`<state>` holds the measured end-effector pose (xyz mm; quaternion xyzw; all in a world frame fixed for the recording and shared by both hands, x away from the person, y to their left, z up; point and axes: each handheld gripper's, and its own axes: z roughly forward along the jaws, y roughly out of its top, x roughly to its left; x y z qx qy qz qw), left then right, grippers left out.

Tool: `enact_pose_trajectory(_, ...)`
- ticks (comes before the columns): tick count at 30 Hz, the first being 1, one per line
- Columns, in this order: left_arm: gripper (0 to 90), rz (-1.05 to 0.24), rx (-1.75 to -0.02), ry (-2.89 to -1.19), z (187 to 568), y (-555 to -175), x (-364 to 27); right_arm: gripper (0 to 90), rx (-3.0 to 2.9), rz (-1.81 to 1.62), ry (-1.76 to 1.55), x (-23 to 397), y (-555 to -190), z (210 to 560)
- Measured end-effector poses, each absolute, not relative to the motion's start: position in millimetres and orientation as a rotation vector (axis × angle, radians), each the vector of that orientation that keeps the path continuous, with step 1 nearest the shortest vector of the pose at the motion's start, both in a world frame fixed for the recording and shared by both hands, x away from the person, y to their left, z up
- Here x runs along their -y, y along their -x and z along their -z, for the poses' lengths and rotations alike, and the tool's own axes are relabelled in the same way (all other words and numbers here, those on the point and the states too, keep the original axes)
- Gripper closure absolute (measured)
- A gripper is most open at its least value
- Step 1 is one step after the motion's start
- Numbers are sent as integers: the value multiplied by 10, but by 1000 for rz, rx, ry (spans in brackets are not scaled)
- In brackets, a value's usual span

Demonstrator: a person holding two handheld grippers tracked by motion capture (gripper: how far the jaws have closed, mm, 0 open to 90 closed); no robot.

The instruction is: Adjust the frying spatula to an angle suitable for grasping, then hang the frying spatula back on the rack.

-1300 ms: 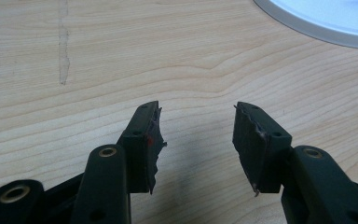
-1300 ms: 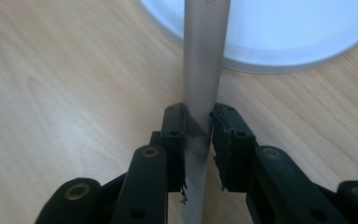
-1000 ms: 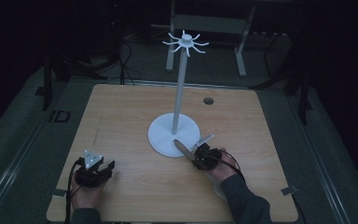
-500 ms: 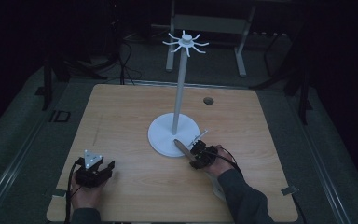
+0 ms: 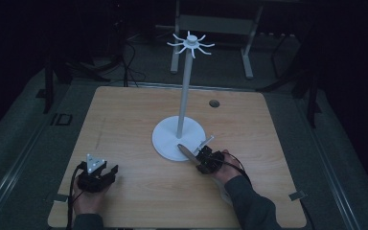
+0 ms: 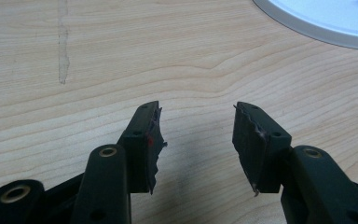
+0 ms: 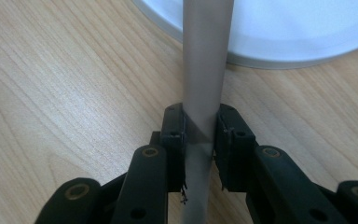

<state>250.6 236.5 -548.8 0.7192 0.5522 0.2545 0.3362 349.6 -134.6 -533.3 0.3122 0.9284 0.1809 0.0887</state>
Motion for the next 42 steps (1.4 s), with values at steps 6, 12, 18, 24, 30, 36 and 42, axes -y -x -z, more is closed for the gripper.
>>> enact_pose_trajectory(6, 519, -659, -1437, -1873, 5482, -2501, -2368, 747, -2683, -632, -944, 1448, -3438, 5257)
enact_pose_trajectory(12, 518, -652, -1433, -1880, 5490, -2507, -2368, 747, -2589, -734, -977, 1565, -3407, 5149)
enact_pose_trajectory(18, 512, -654, -1436, -1880, 5490, -2512, -2368, 747, -2530, -814, -981, 1637, -3354, 5075)
enact_pose_trajectory(24, 491, -655, -1446, -1880, 5487, -2514, -2367, 748, -2463, -893, -991, 1712, -3318, 4976)
enact_pose_trajectory(30, 481, -656, -1450, -1885, 5489, -2516, -2362, 748, -2424, -935, -990, 1754, -3300, 4918)
enact_pose_trajectory(36, 481, -651, -1448, -1890, 5494, -2521, -2354, 748, -2386, -982, -980, 1777, -3271, 4848)
enact_pose_trajectory(42, 481, -652, -1450, -1887, 5493, -2520, -2353, 748, -2340, -1034, -972, 1801, -3251, 4765)
